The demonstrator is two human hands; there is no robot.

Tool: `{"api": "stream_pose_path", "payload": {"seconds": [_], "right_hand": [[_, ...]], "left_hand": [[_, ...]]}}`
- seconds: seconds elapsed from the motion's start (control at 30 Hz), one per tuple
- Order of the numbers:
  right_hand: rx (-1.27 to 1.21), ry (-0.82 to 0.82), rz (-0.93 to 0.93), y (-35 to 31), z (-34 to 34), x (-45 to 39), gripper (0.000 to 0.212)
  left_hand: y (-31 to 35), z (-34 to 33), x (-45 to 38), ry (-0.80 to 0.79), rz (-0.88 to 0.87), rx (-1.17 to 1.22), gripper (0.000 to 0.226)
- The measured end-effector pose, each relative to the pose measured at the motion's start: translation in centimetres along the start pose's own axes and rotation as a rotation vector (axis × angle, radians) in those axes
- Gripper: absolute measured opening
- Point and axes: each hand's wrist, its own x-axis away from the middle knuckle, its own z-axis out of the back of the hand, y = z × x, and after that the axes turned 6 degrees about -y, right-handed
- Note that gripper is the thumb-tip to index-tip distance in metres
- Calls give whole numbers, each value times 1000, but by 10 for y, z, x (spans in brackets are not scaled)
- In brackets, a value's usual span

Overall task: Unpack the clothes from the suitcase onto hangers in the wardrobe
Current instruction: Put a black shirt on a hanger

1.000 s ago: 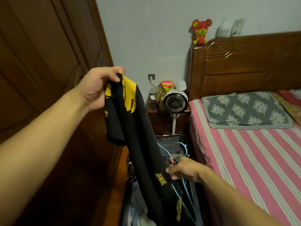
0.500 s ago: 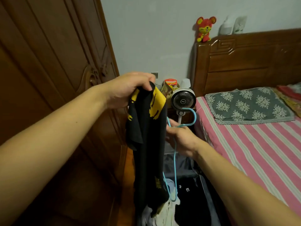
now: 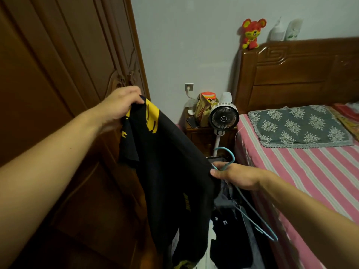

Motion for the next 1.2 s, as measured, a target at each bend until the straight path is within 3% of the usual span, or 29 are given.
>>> {"api": "stream_pose_path", "payload": {"seconds": [0.07,0.2,0.27,0.37,0.47,0.57,0.63,0.77,0.87,0.97,1.03,1.1,1.2], "right_hand": [[13,76,-3,1,3,4,29],[-155,251,106,-8,15,19,24],[-272,271,166,-17,21,27,10],[-393,248,198,-31,22,34,16],[-481,246,222,-41,19,32,21],[-383,264,215,-49,11,24,19],[-265,294,168,-50,6,17,17],[-171,312,94,-49,4,16,18],[-296,326,147,-38,9,29,22],[-337,494,160,-8,5,47,21],[-276,638,84,20,-6,55,21],[-340,678,46,42,-25,61,20],[-480,731,123,52,-48,64,9]], "left_hand": [[-10,6,-6,128,-20,-7,31],[-24,12,-17,232,-51,-323,26],[-36,10,-24,285,-65,-459,17],[-55,-9,-30,444,36,-602,10],[-60,-77,-6,406,61,-368,25],[-68,-165,36,-28,23,129,18],[-84,-209,51,-186,27,247,26],[-90,-247,53,-107,101,358,22],[-85,-251,51,-90,193,571,7],[-81,-255,49,-95,247,763,3],[-77,-259,47,-110,246,813,2],[-74,-266,48,-136,258,813,6],[-73,-278,49,-147,264,736,13]]}}
